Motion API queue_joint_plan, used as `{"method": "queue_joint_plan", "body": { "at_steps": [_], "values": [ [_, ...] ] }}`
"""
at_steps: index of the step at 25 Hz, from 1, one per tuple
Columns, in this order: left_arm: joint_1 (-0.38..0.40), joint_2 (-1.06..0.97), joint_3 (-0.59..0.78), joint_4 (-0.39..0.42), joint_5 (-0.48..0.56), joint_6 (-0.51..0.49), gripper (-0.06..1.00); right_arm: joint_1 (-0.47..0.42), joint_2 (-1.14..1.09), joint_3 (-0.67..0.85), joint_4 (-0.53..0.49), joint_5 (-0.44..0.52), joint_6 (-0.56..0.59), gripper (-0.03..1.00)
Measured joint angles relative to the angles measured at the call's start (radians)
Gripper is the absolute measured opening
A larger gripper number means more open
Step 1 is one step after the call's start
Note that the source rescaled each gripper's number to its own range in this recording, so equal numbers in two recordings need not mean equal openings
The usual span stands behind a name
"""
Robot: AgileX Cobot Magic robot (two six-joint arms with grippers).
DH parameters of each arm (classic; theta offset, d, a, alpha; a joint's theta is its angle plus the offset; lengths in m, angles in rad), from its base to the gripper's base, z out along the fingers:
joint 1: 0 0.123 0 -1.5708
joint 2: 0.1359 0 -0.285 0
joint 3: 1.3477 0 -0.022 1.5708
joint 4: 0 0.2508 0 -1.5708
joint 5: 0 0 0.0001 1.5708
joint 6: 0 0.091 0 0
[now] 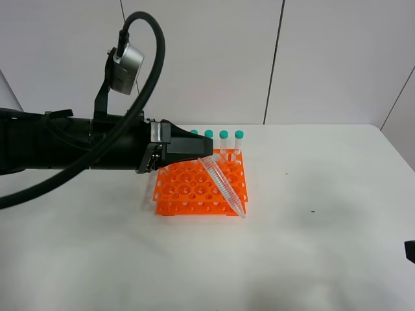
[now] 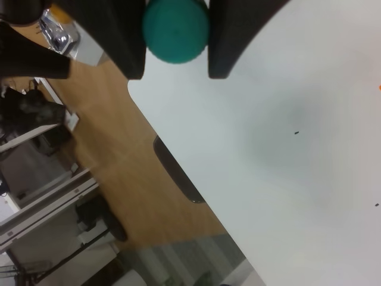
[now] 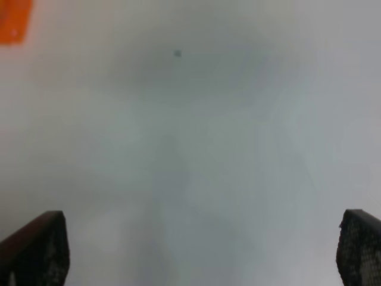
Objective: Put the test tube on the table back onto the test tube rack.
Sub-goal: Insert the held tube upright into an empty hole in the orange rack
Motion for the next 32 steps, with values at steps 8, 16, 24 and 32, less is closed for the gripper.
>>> {"method": "queue_joint_plan", "body": {
  "at_steps": [8, 16, 24, 32],
  "values": [
    [0.000, 0.000, 0.000, 0.000, 0.011, 0.000, 0.00, 0.000, -0.178, 0.001, 0.007, 0.001, 0.000, 1.00],
    [0.000, 0.000, 0.000, 0.000, 0.014, 0.000, 0.00, -0.082, -0.183, 0.002, 0.010, 0.004, 0.000, 1.00],
    [0.000, 0.000, 0.000, 0.000, 0.015, 0.000, 0.00, -0.062, -0.260, 0.003, 0.010, 0.004, 0.000, 1.00],
    [0.000, 0.000, 0.000, 0.000, 0.015, 0.000, 0.00, -0.062, -0.365, 0.003, 0.011, 0.006, 0.000, 1.00]
  ]
}}
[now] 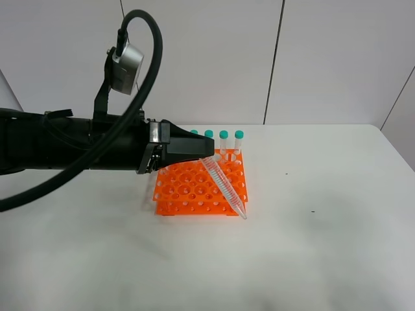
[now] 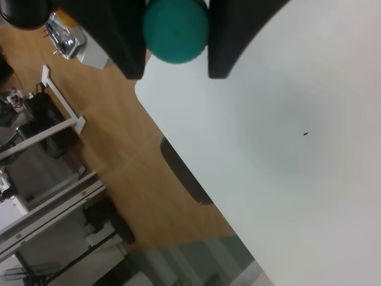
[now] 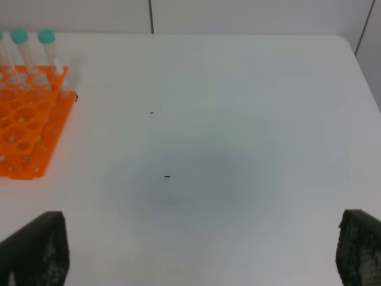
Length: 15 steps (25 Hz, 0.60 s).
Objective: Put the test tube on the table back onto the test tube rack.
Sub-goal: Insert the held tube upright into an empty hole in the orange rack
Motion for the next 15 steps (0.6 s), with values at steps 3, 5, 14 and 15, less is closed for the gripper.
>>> {"method": "queue_joint_plan", "body": {
  "at_steps": [3, 5, 14, 15],
  "values": [
    [0.000, 0.000, 0.000, 0.000, 0.000, 0.000, 0.00, 0.000, 0.000, 0.000, 0.000, 0.000, 0.000, 1.00],
    [0.000, 0.000, 0.000, 0.000, 0.000, 0.000, 0.00, 0.000, 0.000, 0.000, 0.000, 0.000, 0.000, 1.00],
    [0.000, -0.061, 0.000, 0.000, 0.000, 0.000, 0.00, 0.000, 0.000, 0.000, 0.002, 0.000, 0.000, 1.00],
    [0.000, -0.071, 0.000, 0.000, -0.002, 0.000, 0.00, 0.000, 0.000, 0.000, 0.002, 0.000, 0.000, 1.00]
  ]
}}
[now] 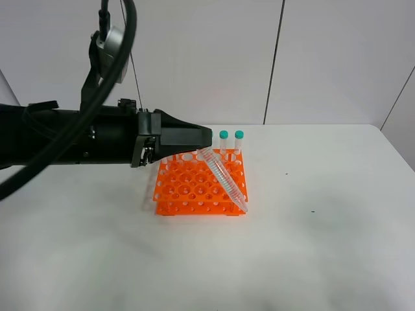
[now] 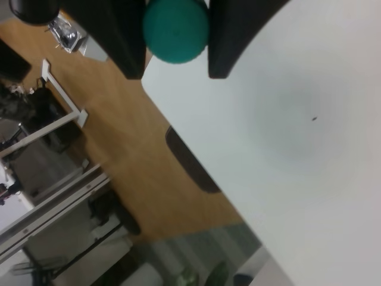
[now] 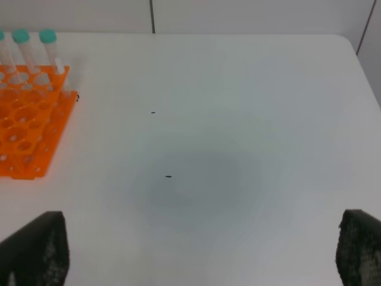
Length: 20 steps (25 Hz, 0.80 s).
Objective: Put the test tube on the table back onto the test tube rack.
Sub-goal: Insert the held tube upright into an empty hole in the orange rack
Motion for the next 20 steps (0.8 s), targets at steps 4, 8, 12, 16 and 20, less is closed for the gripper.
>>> {"method": "queue_joint_plan", "body": {
  "at_steps": [4, 8, 12, 16, 20],
  "values": [
    [0.000, -0.049, 0.000, 0.000, -0.037, 0.005, 0.00, 0.000, 0.000, 0.000, 0.000, 0.000, 0.000, 1.00],
    [0.000, -0.108, -0.028, 0.022, -0.114, 0.009, 0.00, 0.000, 0.000, 0.000, 0.000, 0.000, 0.000, 1.00],
    [-0.022, -0.168, -0.101, 0.260, -0.233, -0.078, 0.00, 0.000, 0.000, 0.000, 0.000, 0.000, 0.000, 1.00],
    [-0.085, -0.186, -0.167, 0.713, -0.361, -0.346, 0.00, 0.000, 0.000, 0.000, 0.000, 0.000, 0.000, 1.00],
    [-0.155, -0.183, -0.173, 1.218, -0.467, -0.715, 0.00, 0.000, 0.000, 0.000, 0.000, 0.000, 0.000, 1.00]
  ]
}}
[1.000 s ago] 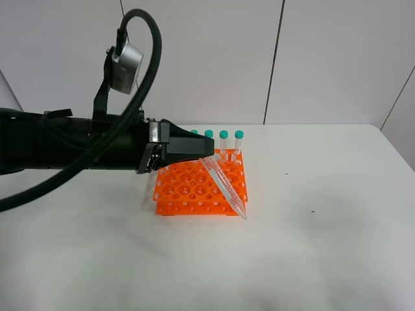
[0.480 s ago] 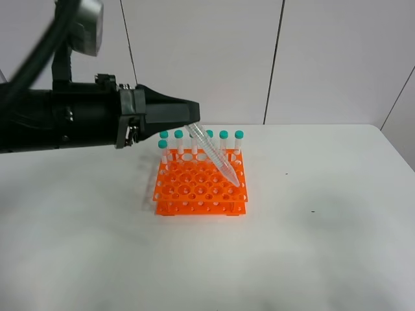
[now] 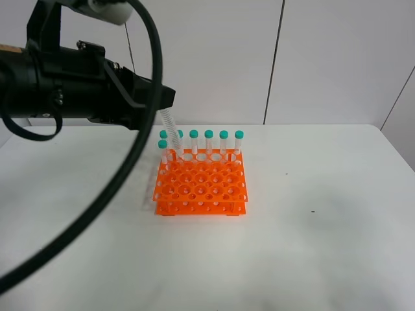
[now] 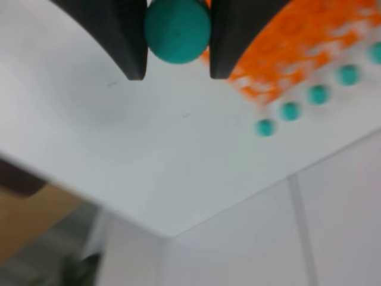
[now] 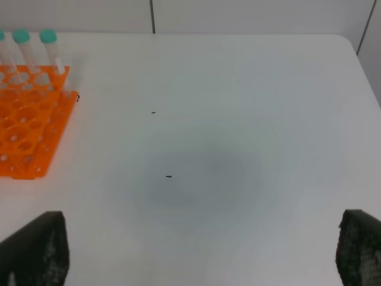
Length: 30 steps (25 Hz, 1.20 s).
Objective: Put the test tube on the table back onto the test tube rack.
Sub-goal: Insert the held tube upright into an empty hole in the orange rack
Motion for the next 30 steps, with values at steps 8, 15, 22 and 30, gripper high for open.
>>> {"method": "queue_joint_plan", "body": {
  "at_steps": [8, 15, 22, 30],
  "values": [
    [-0.035, 0.149, 0.000, 0.409, -0.155, -0.368, 0.00, 0.000, 0.000, 0.000, 0.001, 0.000, 0.000, 1.00],
    [-0.035, 0.321, 0.000, 0.424, -0.383, -0.371, 0.00, 0.000, 0.000, 0.000, 0.001, 0.000, 0.000, 1.00],
    [-0.015, 0.447, -0.008, 0.408, -0.456, -0.380, 0.00, 0.000, 0.000, 0.000, 0.001, 0.000, 0.000, 1.00],
    [0.055, 0.549, -0.125, 0.373, -0.339, -0.404, 0.00, 0.000, 0.000, 0.000, 0.001, 0.000, 0.000, 1.00]
  ]
}}
